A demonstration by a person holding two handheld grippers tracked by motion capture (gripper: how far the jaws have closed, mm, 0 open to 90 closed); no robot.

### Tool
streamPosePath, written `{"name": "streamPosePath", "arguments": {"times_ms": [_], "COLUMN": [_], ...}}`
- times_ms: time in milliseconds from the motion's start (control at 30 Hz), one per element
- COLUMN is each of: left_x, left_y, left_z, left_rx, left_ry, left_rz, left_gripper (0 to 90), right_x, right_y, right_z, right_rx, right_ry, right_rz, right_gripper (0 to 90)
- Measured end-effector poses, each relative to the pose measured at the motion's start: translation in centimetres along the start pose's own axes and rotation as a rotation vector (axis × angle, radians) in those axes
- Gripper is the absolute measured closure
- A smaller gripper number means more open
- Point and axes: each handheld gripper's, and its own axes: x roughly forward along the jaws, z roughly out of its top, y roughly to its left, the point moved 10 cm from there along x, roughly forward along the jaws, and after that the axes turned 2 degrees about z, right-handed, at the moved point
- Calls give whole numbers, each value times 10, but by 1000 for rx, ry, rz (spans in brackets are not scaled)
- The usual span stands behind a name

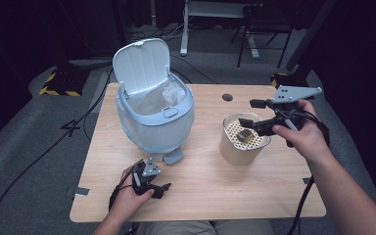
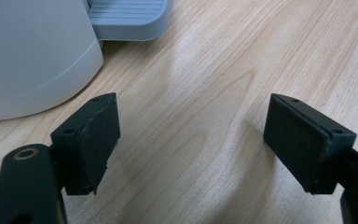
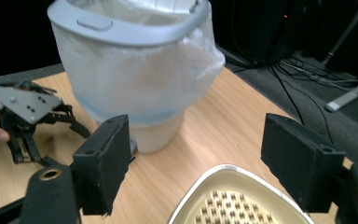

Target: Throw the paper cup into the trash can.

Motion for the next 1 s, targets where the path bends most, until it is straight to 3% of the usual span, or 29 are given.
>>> {"name": "streamPosePath", "arguments": {"times_ms": [33, 367, 400, 467, 500, 567, 633, 667, 767, 1000], "left_x": [0, 0, 0, 0, 0, 0, 0, -1, -4, -11], "left_y": [0, 0, 0, 0, 0, 0, 1, 1, 3, 4], "left_z": [0, 0, 0, 0, 0, 0, 0, 0, 0, 9], "left_rx": [0, -2, -2, -2, -3, -3, -5, -9, -27, -55], "left_ry": [0, 0, 0, 0, 0, -1, 0, 0, 4, -50], "left_rz": [0, 6, 7, 7, 7, 7, 8, 11, 17, -2], "left_gripper": [190, 189, 189, 189, 189, 190, 197, 197, 275, 309], "right_x": [-5, -21, -22, -22, -21, -20, -15, -15, -6, 0], "right_y": [0, 5, 8, 10, 14, 16, 20, 20, 20, 20], "right_z": [-11, -60, -75, -82, -97, -104, -123, -123, -151, -180], "right_rx": [1, 38, 44, 47, 52, 53, 69, 69, 79, 122], "right_ry": [8, 52, 64, 68, 77, 83, 93, 93, 134, 150], "right_rz": [-8, -30, -37, -39, -48, -50, -37, -37, -52, -69], "right_gripper": [259, 255, 255, 254, 254, 254, 254, 254, 253, 255]}}
